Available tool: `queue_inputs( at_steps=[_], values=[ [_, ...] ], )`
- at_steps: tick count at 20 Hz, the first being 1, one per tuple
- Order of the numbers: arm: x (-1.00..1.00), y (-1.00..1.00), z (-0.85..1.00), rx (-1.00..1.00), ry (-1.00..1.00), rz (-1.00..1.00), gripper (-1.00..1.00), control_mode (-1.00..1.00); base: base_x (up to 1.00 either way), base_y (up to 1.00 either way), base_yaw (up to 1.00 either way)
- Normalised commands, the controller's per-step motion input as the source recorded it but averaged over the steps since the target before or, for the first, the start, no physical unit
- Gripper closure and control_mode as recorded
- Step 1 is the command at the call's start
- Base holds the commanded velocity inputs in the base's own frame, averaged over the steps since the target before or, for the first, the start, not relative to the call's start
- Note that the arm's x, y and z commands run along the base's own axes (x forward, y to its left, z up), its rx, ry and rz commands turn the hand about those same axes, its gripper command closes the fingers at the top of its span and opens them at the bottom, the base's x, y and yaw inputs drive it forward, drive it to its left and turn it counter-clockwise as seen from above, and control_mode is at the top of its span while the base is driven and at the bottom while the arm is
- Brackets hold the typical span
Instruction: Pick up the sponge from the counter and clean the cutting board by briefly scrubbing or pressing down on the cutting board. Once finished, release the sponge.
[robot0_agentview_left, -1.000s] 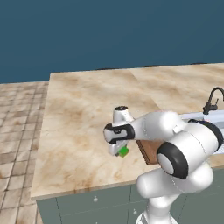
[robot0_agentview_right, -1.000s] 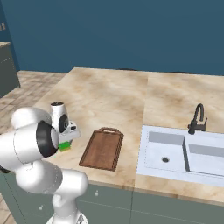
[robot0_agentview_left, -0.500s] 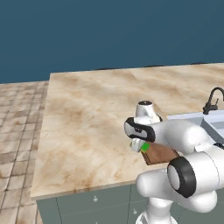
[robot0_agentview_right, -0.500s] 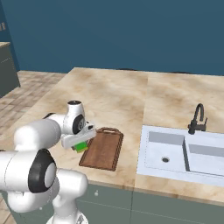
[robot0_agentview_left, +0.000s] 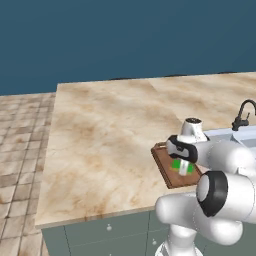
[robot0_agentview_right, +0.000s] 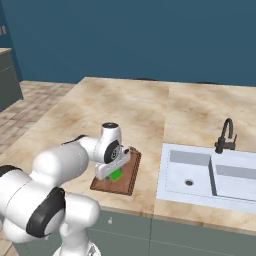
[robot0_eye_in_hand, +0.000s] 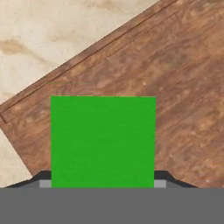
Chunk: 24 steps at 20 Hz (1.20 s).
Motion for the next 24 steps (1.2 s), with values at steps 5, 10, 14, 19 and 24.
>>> queue_inputs(
  at_steps=[5, 10, 14, 19, 24],
  values=[
    [-0.06, -0.67, -0.26, 0.02, 0.06, 0.22, 1.0, -1.0, 0.0, 0.0, 0.0],
    [-0.05, -0.31, -0.46, 0.0, 0.13, 0.25, 1.0, -1.0, 0.0, 0.0, 0.0],
    [0.02, -0.37, -0.27, 0.01, 0.07, 0.25, 1.0, -1.0, 0.0, 0.0, 0.0],
    [-0.01, -0.41, -0.15, 0.02, 0.0, 0.21, 1.0, -1.0, 0.0, 0.0, 0.0],
    [-0.06, -0.2, -0.17, 0.02, -0.06, 0.15, 1.0, -1.0, 0.0, 0.0, 0.0]
  ],
)
